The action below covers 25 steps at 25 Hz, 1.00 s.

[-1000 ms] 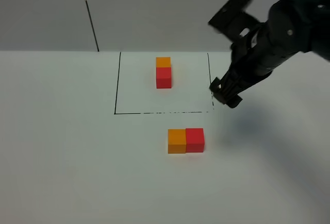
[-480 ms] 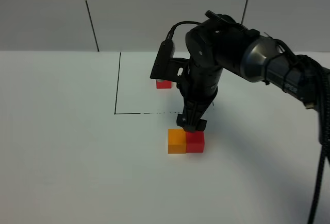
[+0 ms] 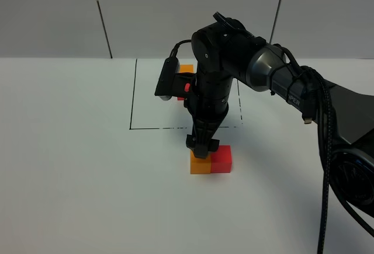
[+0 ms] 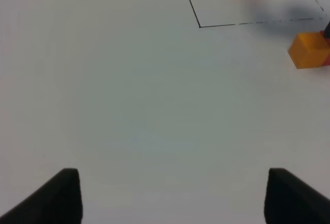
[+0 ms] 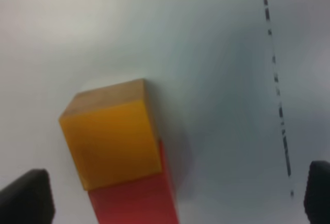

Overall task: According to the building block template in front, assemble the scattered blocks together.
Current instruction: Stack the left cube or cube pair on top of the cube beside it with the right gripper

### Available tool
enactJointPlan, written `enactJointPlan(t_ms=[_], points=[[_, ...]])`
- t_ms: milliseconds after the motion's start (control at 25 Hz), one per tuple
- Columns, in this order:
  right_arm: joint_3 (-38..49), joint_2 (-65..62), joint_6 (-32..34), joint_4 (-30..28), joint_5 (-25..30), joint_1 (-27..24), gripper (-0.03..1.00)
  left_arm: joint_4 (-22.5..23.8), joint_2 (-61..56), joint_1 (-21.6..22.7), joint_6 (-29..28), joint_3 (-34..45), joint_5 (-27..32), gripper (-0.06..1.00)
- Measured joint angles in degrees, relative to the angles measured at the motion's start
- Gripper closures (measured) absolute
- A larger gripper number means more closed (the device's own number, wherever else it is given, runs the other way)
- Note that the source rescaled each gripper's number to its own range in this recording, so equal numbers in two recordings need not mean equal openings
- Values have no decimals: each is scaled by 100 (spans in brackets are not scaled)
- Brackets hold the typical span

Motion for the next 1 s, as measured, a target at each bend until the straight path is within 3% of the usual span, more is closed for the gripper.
enactJointPlan(t_ms=[280,1000], points=[[218,0,-407,-46,9,0,4,0,0,0,0,0,0,5],[887,0,-485,0,-11,-17,9,0,0,0,-5,0,0,5]])
